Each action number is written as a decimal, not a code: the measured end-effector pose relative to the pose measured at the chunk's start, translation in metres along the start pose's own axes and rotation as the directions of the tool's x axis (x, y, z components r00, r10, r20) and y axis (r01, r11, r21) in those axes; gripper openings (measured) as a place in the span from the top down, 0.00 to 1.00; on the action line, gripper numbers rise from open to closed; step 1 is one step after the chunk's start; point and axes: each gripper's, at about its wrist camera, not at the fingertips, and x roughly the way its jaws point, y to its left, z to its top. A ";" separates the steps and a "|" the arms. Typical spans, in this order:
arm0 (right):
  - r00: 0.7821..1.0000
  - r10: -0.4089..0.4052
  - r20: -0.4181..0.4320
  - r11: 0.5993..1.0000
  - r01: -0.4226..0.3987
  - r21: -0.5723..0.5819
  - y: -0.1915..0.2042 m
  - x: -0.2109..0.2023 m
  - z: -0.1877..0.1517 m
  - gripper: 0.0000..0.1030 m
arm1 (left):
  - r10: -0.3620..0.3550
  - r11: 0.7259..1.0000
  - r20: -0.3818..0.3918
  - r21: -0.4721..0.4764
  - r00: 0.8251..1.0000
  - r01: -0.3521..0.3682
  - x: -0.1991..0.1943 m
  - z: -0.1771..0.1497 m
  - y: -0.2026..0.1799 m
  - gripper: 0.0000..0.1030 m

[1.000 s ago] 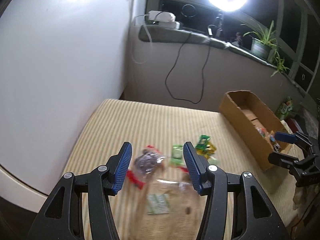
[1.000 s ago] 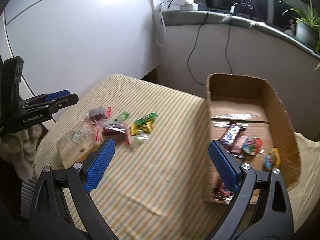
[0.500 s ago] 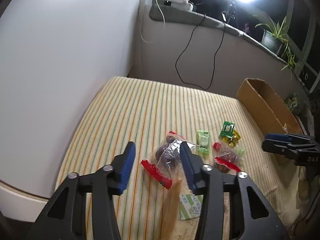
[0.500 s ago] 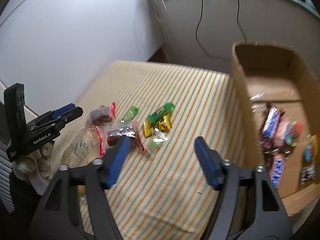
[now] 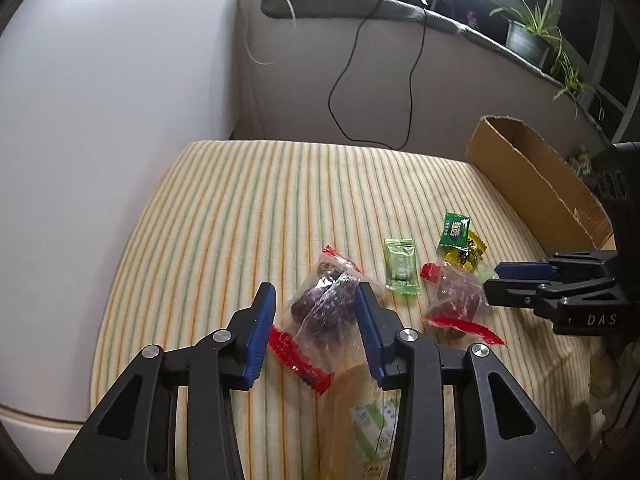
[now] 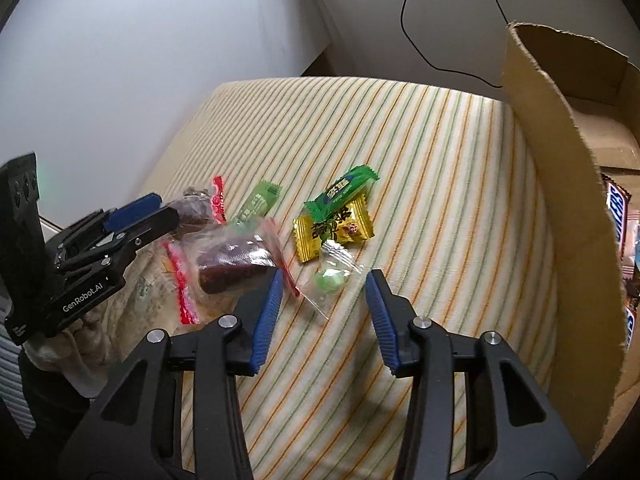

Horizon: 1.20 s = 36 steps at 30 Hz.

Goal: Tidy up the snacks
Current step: 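Grasp the dark candy bag with the left tool while the right tool grasps green candy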

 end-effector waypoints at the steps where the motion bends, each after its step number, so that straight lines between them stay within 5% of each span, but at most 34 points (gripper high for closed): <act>1: 1.000 -0.008 0.002 1.000 0.008 -0.008 0.002 0.001 0.000 0.56 | 0.001 1.000 -0.003 0.007 1.000 -0.001 0.002 0.001 -0.002 0.61; 9: 0.994 -0.104 0.018 0.986 0.105 -0.128 0.024 0.008 -0.008 0.68 | -0.029 0.999 -0.015 0.045 0.999 0.030 -0.002 -0.005 -0.007 0.59; 28: 0.996 -0.087 0.030 0.987 0.090 -0.135 0.018 -0.002 -0.015 0.71 | -0.005 0.996 -0.060 0.093 0.998 0.011 0.007 -0.004 -0.011 0.50; 36: 0.996 -0.081 0.044 0.988 0.087 -0.129 0.014 -0.008 -0.016 0.71 | -0.029 1.000 -0.038 0.000 0.999 0.029 0.007 -0.004 0.000 0.62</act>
